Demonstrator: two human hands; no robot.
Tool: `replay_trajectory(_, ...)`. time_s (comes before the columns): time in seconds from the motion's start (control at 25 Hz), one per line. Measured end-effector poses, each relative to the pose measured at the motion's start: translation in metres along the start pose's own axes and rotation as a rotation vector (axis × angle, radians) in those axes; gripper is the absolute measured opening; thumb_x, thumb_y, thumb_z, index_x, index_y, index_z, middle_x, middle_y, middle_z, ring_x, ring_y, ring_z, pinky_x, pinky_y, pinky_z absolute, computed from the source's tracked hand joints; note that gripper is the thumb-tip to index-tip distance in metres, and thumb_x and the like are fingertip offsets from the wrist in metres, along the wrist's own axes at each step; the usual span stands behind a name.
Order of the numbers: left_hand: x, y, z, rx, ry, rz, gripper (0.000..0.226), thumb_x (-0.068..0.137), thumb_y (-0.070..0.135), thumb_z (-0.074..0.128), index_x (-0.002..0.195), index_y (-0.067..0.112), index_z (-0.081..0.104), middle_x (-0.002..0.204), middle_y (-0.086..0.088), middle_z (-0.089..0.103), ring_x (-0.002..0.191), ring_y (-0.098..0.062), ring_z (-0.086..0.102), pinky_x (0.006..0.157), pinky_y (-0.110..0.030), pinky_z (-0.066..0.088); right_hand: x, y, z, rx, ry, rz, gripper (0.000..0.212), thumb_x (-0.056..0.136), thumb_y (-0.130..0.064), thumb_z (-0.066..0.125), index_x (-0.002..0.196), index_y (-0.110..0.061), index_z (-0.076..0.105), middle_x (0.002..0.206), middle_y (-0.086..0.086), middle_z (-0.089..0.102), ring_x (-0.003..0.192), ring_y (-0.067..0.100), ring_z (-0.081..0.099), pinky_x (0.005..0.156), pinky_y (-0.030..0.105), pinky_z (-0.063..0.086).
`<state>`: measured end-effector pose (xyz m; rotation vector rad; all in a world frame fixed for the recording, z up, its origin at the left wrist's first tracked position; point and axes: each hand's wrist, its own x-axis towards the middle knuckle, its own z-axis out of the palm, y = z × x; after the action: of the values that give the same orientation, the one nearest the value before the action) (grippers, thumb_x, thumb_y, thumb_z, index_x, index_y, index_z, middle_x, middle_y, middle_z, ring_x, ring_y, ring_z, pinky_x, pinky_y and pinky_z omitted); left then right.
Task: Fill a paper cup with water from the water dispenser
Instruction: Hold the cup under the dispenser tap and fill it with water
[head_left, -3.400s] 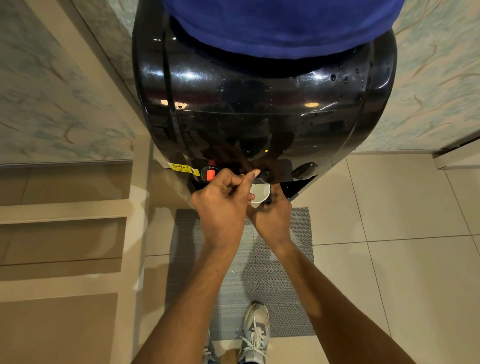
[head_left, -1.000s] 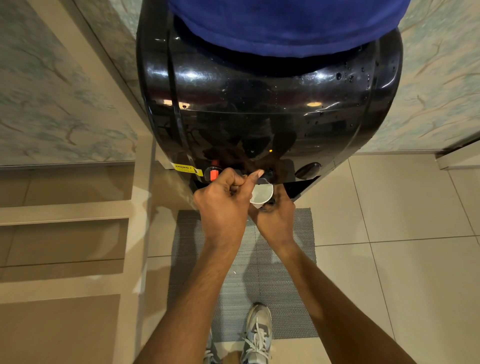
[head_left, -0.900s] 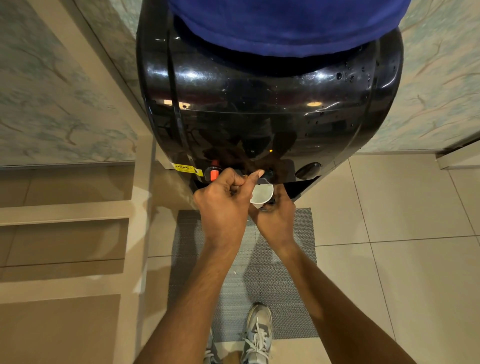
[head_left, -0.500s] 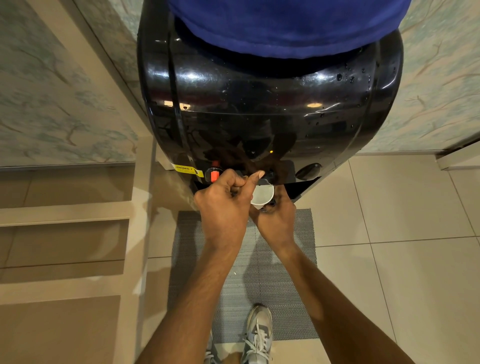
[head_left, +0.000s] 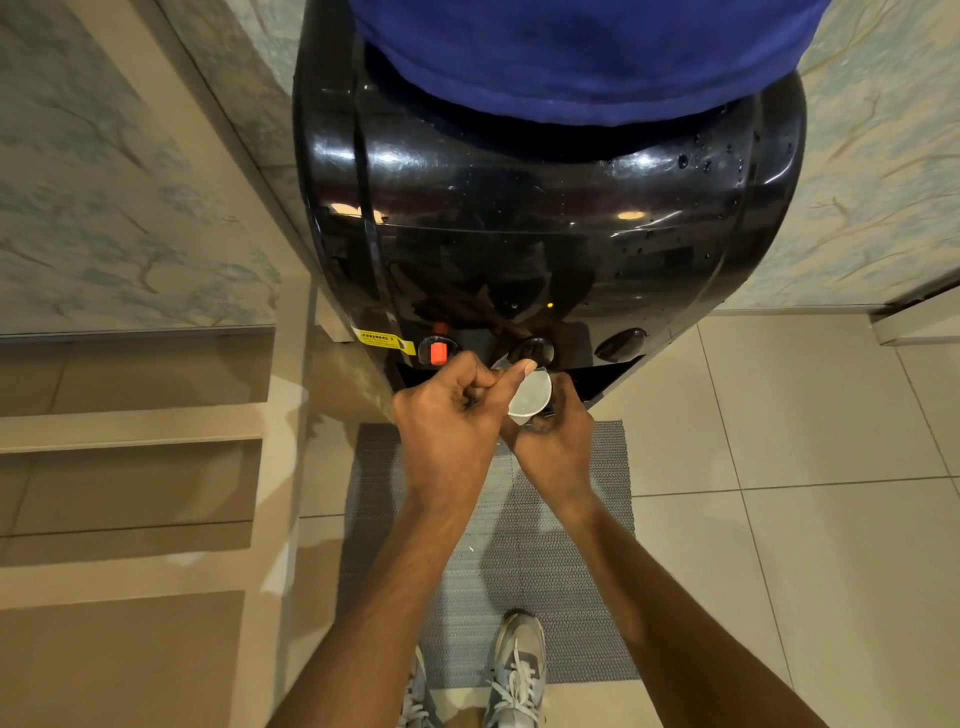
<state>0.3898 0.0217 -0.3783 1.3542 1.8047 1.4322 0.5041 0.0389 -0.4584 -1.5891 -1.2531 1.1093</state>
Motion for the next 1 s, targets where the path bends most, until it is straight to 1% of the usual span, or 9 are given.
replay_trajectory(0.12, 0.000, 0.000, -0.001, -0.009, -0.013, -0.008, 0.034, 0.084, 0.023, 0.086, 0.065, 0.002, 0.066, 0.054, -0.007, 0.066, 0.045, -0.022, 0.064, 0.047, -0.042, 0.055, -0.001, -0.001, -0.001, 0.016, -0.009, 0.018, 0.046, 0.070, -0.013, 0.093, 0.103, -0.022, 0.063, 0.089, -0.011, 0.073, 0.078, -0.006, 0.067, 0.064, 0.010, 0.050)
replay_trajectory(0.24, 0.000, 0.000, -0.001, -0.017, -0.028, -0.010, 0.035, 0.084, 0.022, 0.086, 0.065, 0.002, 0.065, 0.052, -0.008, 0.065, 0.045, -0.024, 0.063, 0.050, -0.042, 0.054, -0.001, -0.003, -0.002, 0.024, -0.006, 0.023, 0.045, 0.070, -0.012, 0.093, 0.102, -0.022, 0.063, 0.088, -0.011, 0.073, 0.077, -0.007, 0.067, 0.064, 0.010, 0.049)
replay_trajectory(0.32, 0.001, 0.000, -0.002, -0.017, -0.027, -0.016, 0.037, 0.084, 0.022, 0.086, 0.064, 0.001, 0.064, 0.052, -0.009, 0.064, 0.047, -0.026, 0.063, 0.052, -0.043, 0.054, -0.002, -0.003, -0.003, 0.037, -0.002, 0.029, 0.044, 0.070, -0.011, 0.093, 0.102, -0.022, 0.064, 0.085, -0.013, 0.073, 0.075, -0.009, 0.067, 0.063, 0.007, 0.048)
replay_trajectory(0.4, 0.001, 0.001, -0.002, -0.029, -0.027, -0.033, 0.037, 0.083, 0.022, 0.086, 0.064, 0.001, 0.063, 0.053, -0.009, 0.066, 0.047, -0.026, 0.063, 0.051, -0.042, 0.055, -0.002, -0.003, -0.004, 0.043, 0.005, 0.031, 0.044, 0.070, -0.011, 0.093, 0.103, -0.023, 0.065, 0.085, -0.018, 0.073, 0.076, -0.008, 0.067, 0.064, 0.007, 0.048)
replay_trajectory(0.56, 0.002, 0.000, -0.005, -0.043, -0.005, -0.044, 0.037, 0.083, 0.022, 0.087, 0.064, 0.000, 0.063, 0.054, -0.011, 0.066, 0.046, -0.026, 0.064, 0.049, -0.041, 0.055, -0.004, -0.005, -0.004, 0.054, 0.006, 0.028, 0.046, 0.070, -0.015, 0.094, 0.105, -0.023, 0.065, 0.091, -0.012, 0.073, 0.080, -0.008, 0.068, 0.066, 0.008, 0.050)
replay_trajectory(0.64, 0.002, 0.000, -0.007, -0.052, -0.003, -0.043, 0.037, 0.083, 0.022, 0.086, 0.064, 0.000, 0.064, 0.054, -0.010, 0.066, 0.047, -0.025, 0.065, 0.050, -0.041, 0.057, -0.004, -0.006, -0.004, 0.047, 0.009, 0.025, 0.047, 0.070, -0.017, 0.094, 0.107, -0.024, 0.065, 0.094, -0.012, 0.073, 0.083, -0.007, 0.069, 0.067, 0.010, 0.051)
replay_trajectory(0.84, -0.002, 0.000, -0.012, -0.041, 0.002, -0.032, 0.034, 0.083, 0.024, 0.086, 0.067, 0.001, 0.067, 0.055, -0.006, 0.069, 0.051, -0.020, 0.069, 0.049, -0.038, 0.058, -0.006, -0.003, -0.004, 0.038, 0.016, 0.032, 0.051, 0.071, -0.018, 0.095, 0.112, -0.021, 0.065, 0.096, -0.014, 0.073, 0.087, -0.008, 0.068, 0.069, 0.010, 0.052)
replay_trajectory(1.0, -0.007, -0.002, -0.016, -0.054, 0.006, -0.037, 0.032, 0.083, 0.024, 0.086, 0.068, 0.002, 0.069, 0.057, -0.003, 0.071, 0.052, -0.016, 0.070, 0.054, -0.034, 0.059, -0.006, -0.002, -0.003, 0.040, 0.031, 0.038, 0.050, 0.071, -0.019, 0.094, 0.112, -0.022, 0.066, 0.097, -0.013, 0.074, 0.087, -0.008, 0.068, 0.068, 0.008, 0.050)
